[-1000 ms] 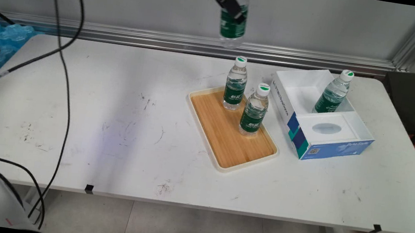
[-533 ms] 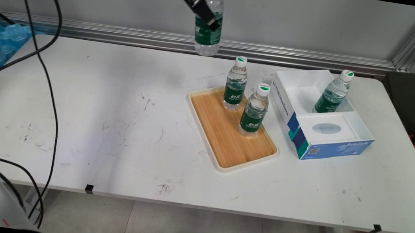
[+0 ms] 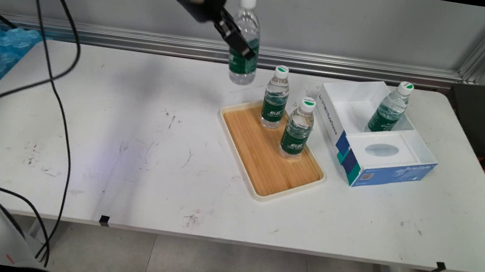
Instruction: Place the picked object on the tray
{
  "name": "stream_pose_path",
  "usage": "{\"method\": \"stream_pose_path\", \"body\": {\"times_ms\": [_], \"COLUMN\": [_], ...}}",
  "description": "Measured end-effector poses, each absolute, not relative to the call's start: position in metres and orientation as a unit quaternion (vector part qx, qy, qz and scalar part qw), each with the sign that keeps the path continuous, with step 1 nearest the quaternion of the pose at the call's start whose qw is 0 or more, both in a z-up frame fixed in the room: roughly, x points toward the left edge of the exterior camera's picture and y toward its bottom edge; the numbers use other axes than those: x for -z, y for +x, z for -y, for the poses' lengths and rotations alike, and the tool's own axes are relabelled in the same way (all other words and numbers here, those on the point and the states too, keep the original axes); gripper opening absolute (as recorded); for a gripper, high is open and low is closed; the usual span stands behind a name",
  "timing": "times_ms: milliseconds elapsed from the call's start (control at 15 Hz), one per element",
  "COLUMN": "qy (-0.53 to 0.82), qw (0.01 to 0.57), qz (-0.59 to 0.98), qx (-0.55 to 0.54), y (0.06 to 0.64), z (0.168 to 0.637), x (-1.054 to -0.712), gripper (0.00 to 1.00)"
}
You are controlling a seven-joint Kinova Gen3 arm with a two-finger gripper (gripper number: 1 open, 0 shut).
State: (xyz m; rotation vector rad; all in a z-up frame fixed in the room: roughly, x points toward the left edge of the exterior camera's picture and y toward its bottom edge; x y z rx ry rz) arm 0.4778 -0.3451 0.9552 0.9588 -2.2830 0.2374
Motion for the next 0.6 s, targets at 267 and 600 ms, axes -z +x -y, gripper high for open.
{"method": "stream_pose_path", "body": {"times_ms": [267, 600], "qy": [0.343, 0.323], "qw": [0.326, 0.322], "qz": [0.876, 0.885], "qx": [-0.092, -0.092], "y": [0.462, 0.454], "z": [0.355, 0.364], "x": [-0.916, -0.882], "gripper": [0.0, 0.0]}}
